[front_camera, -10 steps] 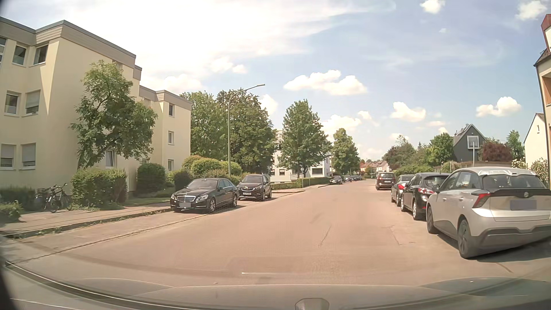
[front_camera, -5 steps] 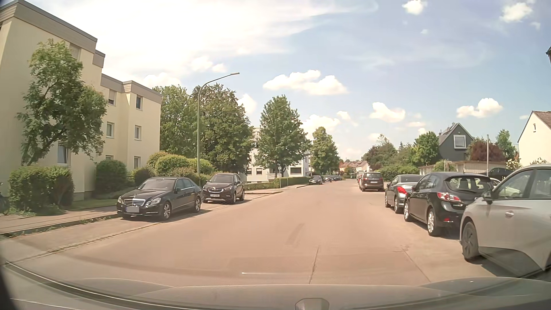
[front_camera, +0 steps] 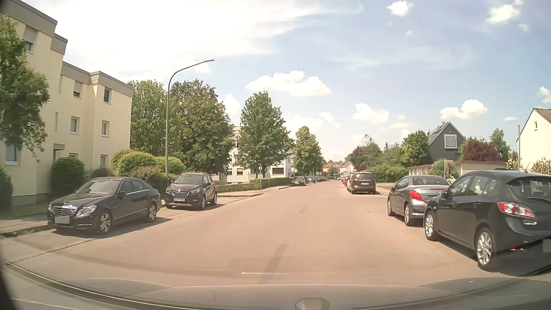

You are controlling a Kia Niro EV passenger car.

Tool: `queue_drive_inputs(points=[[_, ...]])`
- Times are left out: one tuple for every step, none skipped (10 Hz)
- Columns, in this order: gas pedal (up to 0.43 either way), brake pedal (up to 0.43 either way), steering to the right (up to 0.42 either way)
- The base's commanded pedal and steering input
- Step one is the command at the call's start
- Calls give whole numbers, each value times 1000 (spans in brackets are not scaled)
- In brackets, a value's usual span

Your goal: Follow the waypoints while adhering to traffic rules and regulations

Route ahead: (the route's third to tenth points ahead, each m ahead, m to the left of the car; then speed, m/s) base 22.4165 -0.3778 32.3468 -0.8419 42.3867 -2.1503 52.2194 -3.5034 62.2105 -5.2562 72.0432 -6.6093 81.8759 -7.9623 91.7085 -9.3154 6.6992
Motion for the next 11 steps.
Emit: queue_drive_inputs(points=[[209,0,51],[209,0,49],[209,0,49],[209,0,42],[209,0,30],[209,0,26],[209,0,25],[209,0,23],[209,0,21],[209,0,21],[209,0,20]])
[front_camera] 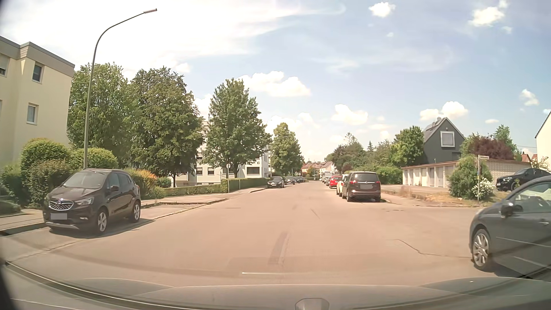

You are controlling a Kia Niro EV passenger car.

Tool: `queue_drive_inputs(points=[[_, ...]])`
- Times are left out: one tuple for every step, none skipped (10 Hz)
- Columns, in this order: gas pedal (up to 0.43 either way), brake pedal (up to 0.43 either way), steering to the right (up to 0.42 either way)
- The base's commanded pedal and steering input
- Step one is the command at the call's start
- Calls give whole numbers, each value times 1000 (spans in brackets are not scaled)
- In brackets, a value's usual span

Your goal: Follow the waypoints while adhering to traffic rules and regulations

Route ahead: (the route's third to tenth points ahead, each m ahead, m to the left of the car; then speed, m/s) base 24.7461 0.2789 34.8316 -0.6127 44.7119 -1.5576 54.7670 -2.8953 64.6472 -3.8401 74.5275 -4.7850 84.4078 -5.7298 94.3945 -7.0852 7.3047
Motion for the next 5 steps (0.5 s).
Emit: queue_drive_inputs(points=[[209,0,19],[209,0,20],[197,0,20],[189,0,20],[138,0,20]])
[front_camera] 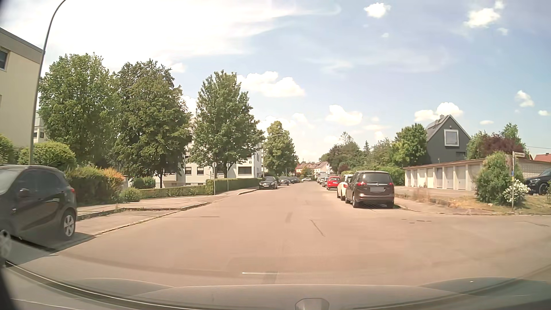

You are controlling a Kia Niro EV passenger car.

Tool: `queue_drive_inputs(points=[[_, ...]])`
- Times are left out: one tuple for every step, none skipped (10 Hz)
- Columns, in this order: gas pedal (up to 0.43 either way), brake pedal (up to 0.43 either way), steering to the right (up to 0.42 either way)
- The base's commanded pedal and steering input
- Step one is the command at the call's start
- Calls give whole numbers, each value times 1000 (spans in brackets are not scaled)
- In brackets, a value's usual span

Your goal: Follow the waypoints while adhering to traffic rules and regulations

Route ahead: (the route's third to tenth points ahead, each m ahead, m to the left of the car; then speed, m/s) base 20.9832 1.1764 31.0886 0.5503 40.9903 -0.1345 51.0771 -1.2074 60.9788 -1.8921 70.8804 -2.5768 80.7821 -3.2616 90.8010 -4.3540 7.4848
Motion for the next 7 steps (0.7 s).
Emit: queue_drive_inputs(points=[[118,0,20],[118,0,20],[118,0,18],[118,0,17],[110,0,18],[110,0,17],[110,0,15]])
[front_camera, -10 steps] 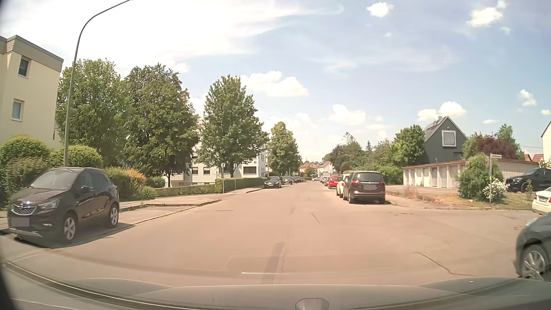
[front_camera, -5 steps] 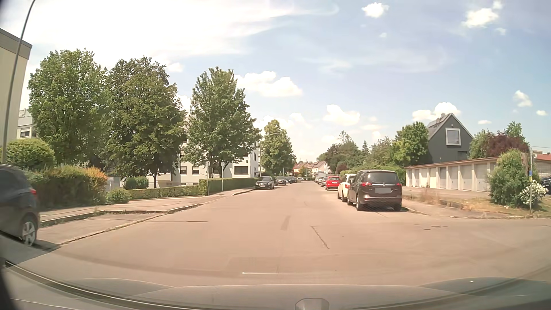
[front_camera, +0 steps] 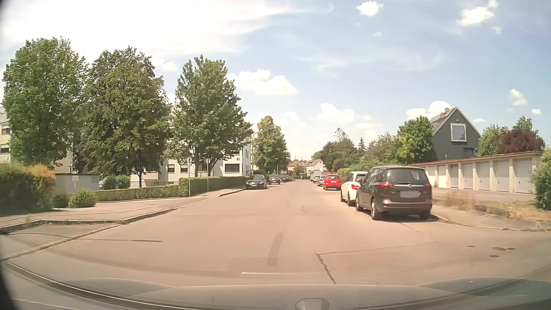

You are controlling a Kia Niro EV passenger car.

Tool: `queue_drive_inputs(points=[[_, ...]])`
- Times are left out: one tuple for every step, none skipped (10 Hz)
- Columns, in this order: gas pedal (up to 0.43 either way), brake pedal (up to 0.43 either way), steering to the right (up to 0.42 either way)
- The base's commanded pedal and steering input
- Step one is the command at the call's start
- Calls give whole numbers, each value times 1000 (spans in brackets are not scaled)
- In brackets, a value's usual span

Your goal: Follow the waypoints while adhering to traffic rules and regulations

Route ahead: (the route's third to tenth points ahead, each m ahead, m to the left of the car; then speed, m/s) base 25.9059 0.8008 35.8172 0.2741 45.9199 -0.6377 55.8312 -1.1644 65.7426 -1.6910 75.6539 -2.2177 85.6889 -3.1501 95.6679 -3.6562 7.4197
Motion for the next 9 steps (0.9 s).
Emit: queue_drive_inputs(points=[[110,0,11],[110,0,11],[98,0,11],[98,0,10],[98,0,8],[98,0,7],[98,0,4],[98,0,1],[98,0,0]])
